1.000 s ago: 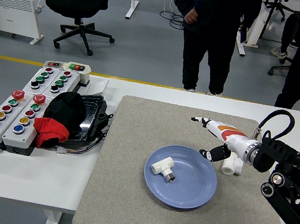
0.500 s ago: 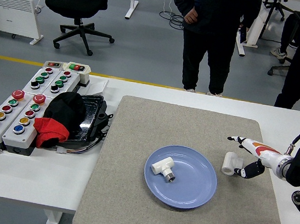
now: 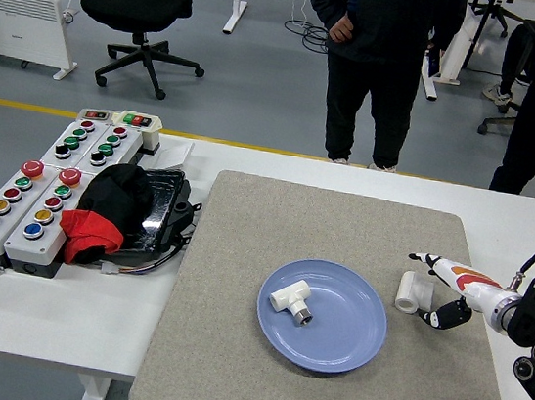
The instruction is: Pick pipe place plate twice
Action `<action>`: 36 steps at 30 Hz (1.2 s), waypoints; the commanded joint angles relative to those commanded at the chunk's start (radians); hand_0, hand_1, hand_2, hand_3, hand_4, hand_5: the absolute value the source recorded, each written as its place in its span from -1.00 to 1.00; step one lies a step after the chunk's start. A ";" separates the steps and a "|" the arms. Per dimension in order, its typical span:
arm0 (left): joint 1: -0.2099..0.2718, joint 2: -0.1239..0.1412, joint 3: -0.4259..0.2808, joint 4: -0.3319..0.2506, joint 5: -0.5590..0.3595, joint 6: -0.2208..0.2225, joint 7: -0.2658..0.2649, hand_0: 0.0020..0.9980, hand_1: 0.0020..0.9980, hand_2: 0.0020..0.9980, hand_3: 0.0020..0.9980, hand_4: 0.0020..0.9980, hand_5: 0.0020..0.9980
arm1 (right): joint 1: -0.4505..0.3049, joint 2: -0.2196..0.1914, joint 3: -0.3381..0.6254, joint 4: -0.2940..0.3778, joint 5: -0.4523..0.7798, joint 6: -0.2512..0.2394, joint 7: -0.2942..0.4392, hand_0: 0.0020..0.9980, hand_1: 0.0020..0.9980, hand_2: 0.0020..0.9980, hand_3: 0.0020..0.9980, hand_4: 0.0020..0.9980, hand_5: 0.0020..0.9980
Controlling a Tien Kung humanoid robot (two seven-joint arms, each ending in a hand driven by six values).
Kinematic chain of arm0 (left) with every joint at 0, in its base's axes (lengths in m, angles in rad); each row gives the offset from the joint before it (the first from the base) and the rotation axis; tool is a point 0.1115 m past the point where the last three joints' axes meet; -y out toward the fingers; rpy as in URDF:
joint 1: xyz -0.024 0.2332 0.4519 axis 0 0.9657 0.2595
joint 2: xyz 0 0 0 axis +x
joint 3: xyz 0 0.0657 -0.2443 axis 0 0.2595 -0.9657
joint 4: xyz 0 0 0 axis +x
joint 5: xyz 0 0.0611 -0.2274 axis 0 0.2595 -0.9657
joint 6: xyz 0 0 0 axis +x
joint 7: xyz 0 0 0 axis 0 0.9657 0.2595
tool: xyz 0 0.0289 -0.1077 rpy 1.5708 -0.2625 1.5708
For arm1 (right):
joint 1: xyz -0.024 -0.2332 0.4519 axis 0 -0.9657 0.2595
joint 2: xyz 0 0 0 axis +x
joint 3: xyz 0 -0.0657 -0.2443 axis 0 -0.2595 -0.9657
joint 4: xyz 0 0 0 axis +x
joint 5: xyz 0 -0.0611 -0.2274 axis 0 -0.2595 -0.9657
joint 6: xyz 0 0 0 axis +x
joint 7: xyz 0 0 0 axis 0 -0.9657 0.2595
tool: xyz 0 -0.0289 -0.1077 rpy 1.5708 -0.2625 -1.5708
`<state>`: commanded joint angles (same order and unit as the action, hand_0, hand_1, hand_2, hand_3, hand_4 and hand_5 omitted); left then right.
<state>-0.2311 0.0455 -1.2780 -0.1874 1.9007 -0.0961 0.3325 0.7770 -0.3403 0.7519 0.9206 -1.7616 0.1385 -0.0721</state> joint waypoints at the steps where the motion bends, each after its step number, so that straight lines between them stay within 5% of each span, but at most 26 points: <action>1: 0.001 0.000 0.000 0.000 0.002 -0.001 0.000 0.47 0.49 0.41 0.30 -0.18 1.00 | 0.000 0.003 -0.008 -0.004 0.004 -0.014 0.004 0.73 0.61 0.84 0.83 0.50 -0.46; 2: 0.002 -0.001 -0.001 0.000 0.003 -0.001 0.000 0.47 0.49 0.41 0.30 -0.18 1.00 | 0.000 0.006 -0.014 -0.008 0.007 -0.027 0.007 0.73 0.61 0.84 0.83 0.50 -0.46; 3: 0.002 -0.001 -0.001 0.000 0.003 -0.001 0.000 0.47 0.49 0.41 0.30 -0.18 1.00 | -0.001 0.008 -0.018 -0.010 0.008 -0.035 0.009 0.54 0.45 0.59 0.67 0.44 -0.51; 9: 0.006 -0.003 -0.003 -0.001 0.009 -0.003 0.000 0.47 0.49 0.41 0.30 -0.18 1.00 | 0.001 0.021 -0.049 -0.034 0.012 -0.085 0.024 0.54 0.45 0.59 0.67 0.44 -0.51; 10: 0.006 -0.003 -0.003 -0.001 0.009 -0.003 0.000 0.47 0.49 0.41 0.30 -0.18 1.00 | 0.001 0.022 -0.052 -0.037 0.012 -0.092 0.026 0.41 0.34 0.37 0.57 0.36 -0.61; 15: 0.007 -0.003 -0.003 -0.001 0.011 -0.004 0.000 0.47 0.49 0.41 0.30 -0.18 1.00 | 0.000 0.026 -0.062 -0.052 0.006 -0.128 0.035 0.41 0.34 0.37 0.57 0.36 -0.61; 16: 0.007 -0.003 -0.002 -0.001 0.011 -0.004 -0.001 0.47 0.49 0.41 0.30 -0.18 1.00 | 0.000 0.027 -0.064 -0.055 0.005 -0.132 0.036 0.27 0.25 0.25 0.47 0.29 -0.69; 21: 0.008 -0.003 -0.003 -0.002 0.012 -0.004 -0.001 0.47 0.49 0.41 0.30 -0.18 1.00 | -0.001 0.029 -0.069 -0.065 0.001 -0.143 0.042 0.27 0.25 0.25 0.47 0.29 -0.69; 22: 0.008 -0.003 -0.003 -0.002 0.013 -0.004 -0.001 0.47 0.49 0.41 0.30 -0.18 1.00 | -0.001 0.029 -0.070 -0.067 0.001 -0.145 0.043 0.11 0.17 0.18 0.44 0.27 -0.72; 27: 0.007 -0.003 -0.002 -0.001 0.010 -0.003 -0.001 0.47 0.49 0.41 0.30 -0.18 1.00 | -0.002 0.028 -0.068 -0.066 0.002 -0.148 0.045 0.11 0.17 0.18 0.44 0.27 -0.72; 28: 0.007 -0.003 -0.002 -0.001 0.010 -0.003 -0.001 0.47 0.49 0.41 0.30 -0.18 1.00 | -0.002 0.027 -0.067 -0.066 0.003 -0.148 0.045 -0.07 0.09 0.13 0.40 0.27 -0.70; 36: 0.002 -0.001 -0.001 -0.001 0.008 -0.002 -0.002 0.47 0.49 0.41 0.31 -0.18 1.00 | 0.000 0.023 -0.058 -0.063 0.009 -0.144 0.045 -0.17 0.02 0.10 0.38 0.25 -0.73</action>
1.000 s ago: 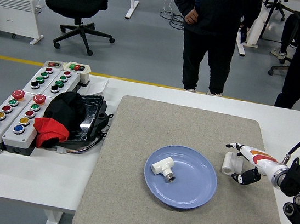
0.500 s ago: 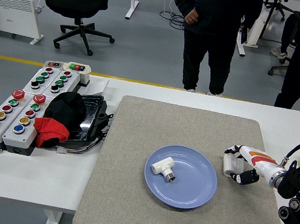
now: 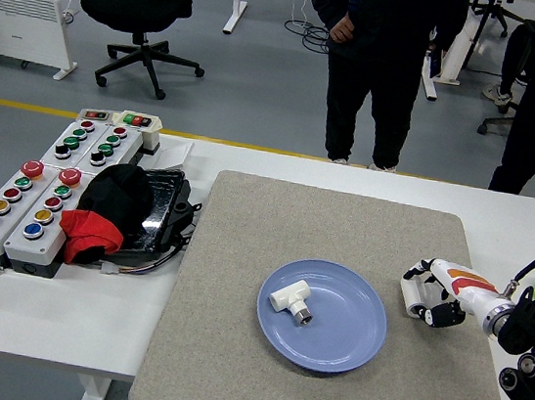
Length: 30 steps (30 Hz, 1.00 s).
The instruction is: Pick pipe place plate twice
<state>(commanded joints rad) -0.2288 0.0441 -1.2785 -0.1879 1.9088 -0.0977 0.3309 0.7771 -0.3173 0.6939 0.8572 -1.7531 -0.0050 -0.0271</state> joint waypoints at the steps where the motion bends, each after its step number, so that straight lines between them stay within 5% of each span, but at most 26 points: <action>1: 0.000 0.000 0.000 0.000 0.001 0.000 0.000 0.47 0.49 0.41 0.31 -0.18 1.00 | 0.000 0.000 0.001 0.001 0.000 0.000 0.000 -0.17 0.02 0.10 0.38 0.25 -0.73; 21: -0.006 0.002 -0.002 0.001 0.006 0.000 0.002 0.47 0.49 0.41 0.31 -0.18 1.00 | 0.002 -0.008 0.022 0.030 0.013 0.002 0.000 -0.32 -0.09 0.07 0.35 0.17 -0.82; 30: -0.007 0.003 -0.004 0.001 0.008 0.000 0.002 0.47 0.49 0.41 0.31 -0.18 1.00 | 0.003 -0.009 0.020 0.032 0.040 -0.016 0.000 -0.48 -0.20 -0.02 0.19 0.11 -0.80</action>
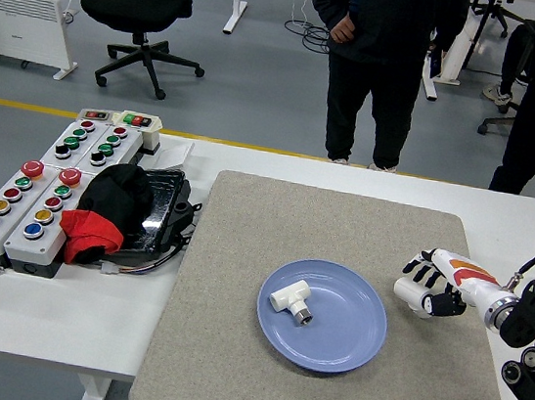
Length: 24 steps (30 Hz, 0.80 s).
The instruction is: Pick pipe place plate twice
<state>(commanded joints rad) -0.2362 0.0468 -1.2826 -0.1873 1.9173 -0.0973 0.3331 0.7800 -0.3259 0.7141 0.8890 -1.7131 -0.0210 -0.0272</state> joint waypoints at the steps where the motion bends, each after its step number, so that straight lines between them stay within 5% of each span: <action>1: 0.000 0.000 0.000 0.000 0.000 0.000 0.000 0.47 0.49 0.41 0.31 -0.18 1.00 | 0.000 0.000 0.000 0.000 0.001 -0.001 0.000 -0.48 -0.20 -0.02 0.19 0.11 -0.80; 14: 0.004 -0.002 -0.002 -0.001 0.006 0.001 -0.001 0.47 0.49 0.41 0.30 -0.18 1.00 | -0.013 -0.005 0.038 0.038 0.030 -0.031 0.012 -0.55 -0.24 -0.04 0.14 0.05 -0.80; 24: 0.010 -0.003 -0.004 -0.001 0.012 0.002 -0.003 0.47 0.49 0.41 0.30 -0.18 1.00 | -0.034 -0.038 0.079 0.224 0.032 -0.030 -0.009 -0.55 -0.25 -0.04 0.13 0.02 -0.82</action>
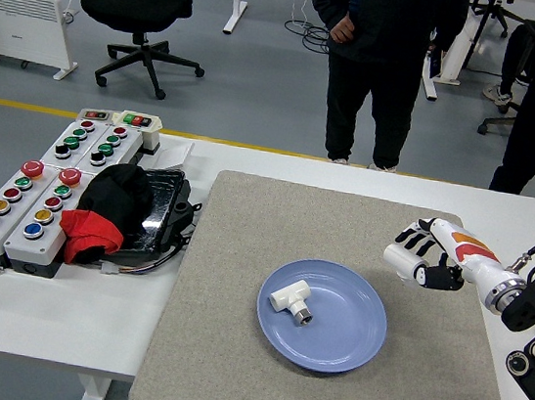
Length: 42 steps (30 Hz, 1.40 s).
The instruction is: Pick pipe place plate twice
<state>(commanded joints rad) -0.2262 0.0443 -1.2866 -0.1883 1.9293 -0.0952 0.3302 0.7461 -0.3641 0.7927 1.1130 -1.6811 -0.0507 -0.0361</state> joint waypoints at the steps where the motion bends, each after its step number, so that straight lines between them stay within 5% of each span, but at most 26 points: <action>1: 0.000 0.000 -0.001 0.000 0.001 0.000 0.000 0.47 0.49 0.41 0.30 -0.18 1.00 | -0.002 -0.003 -0.005 0.017 0.001 0.003 -0.003 -0.55 -0.25 -0.04 0.13 0.02 -0.82; 11: 0.005 0.001 -0.002 0.000 0.004 0.000 0.002 0.47 0.49 0.41 0.30 -0.18 1.00 | -0.012 -0.037 -0.108 0.175 -0.007 0.090 -0.043 -0.49 -0.22 -0.03 0.15 -0.05 -0.84; 21: 0.000 0.003 0.004 0.000 -0.004 -0.002 0.002 0.47 0.49 0.41 0.30 -0.18 1.00 | 0.016 -0.027 -0.192 0.189 -0.032 0.110 -0.032 -0.30 -0.12 0.01 0.16 -0.04 -0.84; 22: -0.001 0.004 0.004 0.000 -0.007 -0.002 0.003 0.47 0.49 0.41 0.30 -0.18 1.00 | 0.026 -0.022 -0.200 0.188 -0.043 0.128 -0.038 0.08 0.12 0.19 0.27 0.00 -0.82; 27: -0.004 0.005 0.004 0.000 -0.009 -0.003 0.004 0.47 0.49 0.41 0.30 -0.18 1.00 | 0.044 -0.012 -0.198 0.190 -0.067 0.176 -0.051 0.08 0.12 0.19 0.27 0.00 -0.82; 28: -0.005 0.006 0.004 0.000 -0.010 -0.003 0.004 0.47 0.49 0.41 0.30 -0.18 1.00 | 0.047 -0.011 -0.197 0.191 -0.071 0.189 -0.054 0.43 0.42 0.57 0.52 0.09 -0.77; 33: -0.006 0.007 0.005 0.000 -0.012 -0.005 0.006 0.47 0.49 0.41 0.30 -0.18 1.00 | 0.054 -0.010 -0.195 0.193 -0.086 0.227 -0.066 0.43 0.42 0.57 0.52 0.09 -0.77; 34: -0.006 0.007 0.005 0.000 -0.013 -0.005 0.006 0.47 0.49 0.41 0.30 -0.18 1.00 | 0.054 -0.010 -0.194 0.192 -0.090 0.227 -0.066 0.62 0.59 0.81 0.68 0.19 -0.70; 42: -0.009 0.007 0.006 0.001 -0.015 -0.004 0.005 0.47 0.49 0.41 0.30 -0.18 1.00 | 0.052 -0.014 -0.183 0.193 -0.099 0.229 -0.064 0.70 0.65 0.91 0.78 0.19 -0.72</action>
<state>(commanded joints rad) -0.2355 0.0513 -1.2802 -0.1875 1.9145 -0.0993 0.3347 0.7982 -0.3777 0.6094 1.3064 -1.7805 0.1788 -0.0999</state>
